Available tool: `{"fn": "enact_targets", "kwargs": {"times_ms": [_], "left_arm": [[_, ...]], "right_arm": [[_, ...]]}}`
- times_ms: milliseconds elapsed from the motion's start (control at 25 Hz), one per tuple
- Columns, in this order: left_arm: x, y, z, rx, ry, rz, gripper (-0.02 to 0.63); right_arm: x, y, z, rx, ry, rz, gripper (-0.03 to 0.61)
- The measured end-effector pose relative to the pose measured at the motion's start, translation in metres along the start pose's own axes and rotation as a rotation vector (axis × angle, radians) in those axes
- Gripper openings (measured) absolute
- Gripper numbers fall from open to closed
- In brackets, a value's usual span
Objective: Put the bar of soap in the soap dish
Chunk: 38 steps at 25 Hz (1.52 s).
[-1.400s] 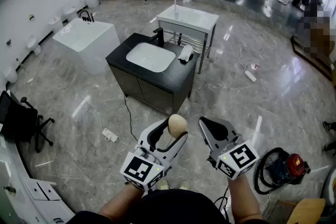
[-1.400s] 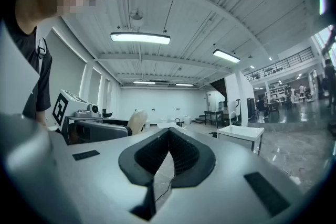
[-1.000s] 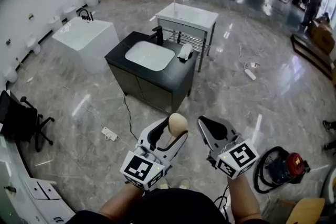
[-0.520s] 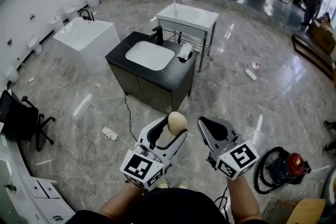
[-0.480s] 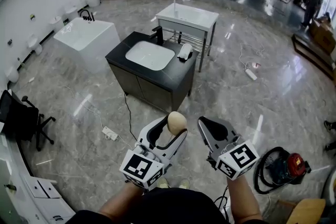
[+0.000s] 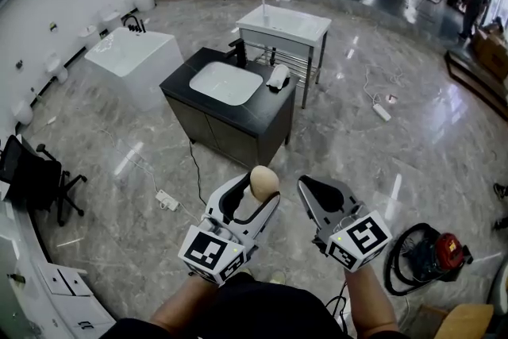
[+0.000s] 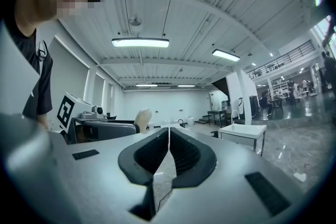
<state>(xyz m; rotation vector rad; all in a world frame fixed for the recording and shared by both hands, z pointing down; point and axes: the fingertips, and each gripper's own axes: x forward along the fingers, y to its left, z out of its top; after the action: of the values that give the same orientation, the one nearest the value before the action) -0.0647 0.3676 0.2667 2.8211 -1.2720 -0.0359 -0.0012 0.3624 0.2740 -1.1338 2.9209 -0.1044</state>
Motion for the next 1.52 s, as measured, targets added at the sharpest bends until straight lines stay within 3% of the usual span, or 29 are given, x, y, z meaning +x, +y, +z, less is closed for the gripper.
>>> {"fn": "enact_targets", "kwargs": {"times_ms": [560, 1520], "left_arm": [[0.032, 0.023, -0.006, -0.007, 0.007, 0.011, 0.261], [0.179, 0.207, -0.011, -0.028, 0.017, -0.087, 0.261]], "right_arm": [[0.02, -0.033, -0.005, 0.023, -0.005, -0.004, 0.009], [0.198, -0.166, 0.004, 0.009, 0.034, -0.129, 0.009]]}}
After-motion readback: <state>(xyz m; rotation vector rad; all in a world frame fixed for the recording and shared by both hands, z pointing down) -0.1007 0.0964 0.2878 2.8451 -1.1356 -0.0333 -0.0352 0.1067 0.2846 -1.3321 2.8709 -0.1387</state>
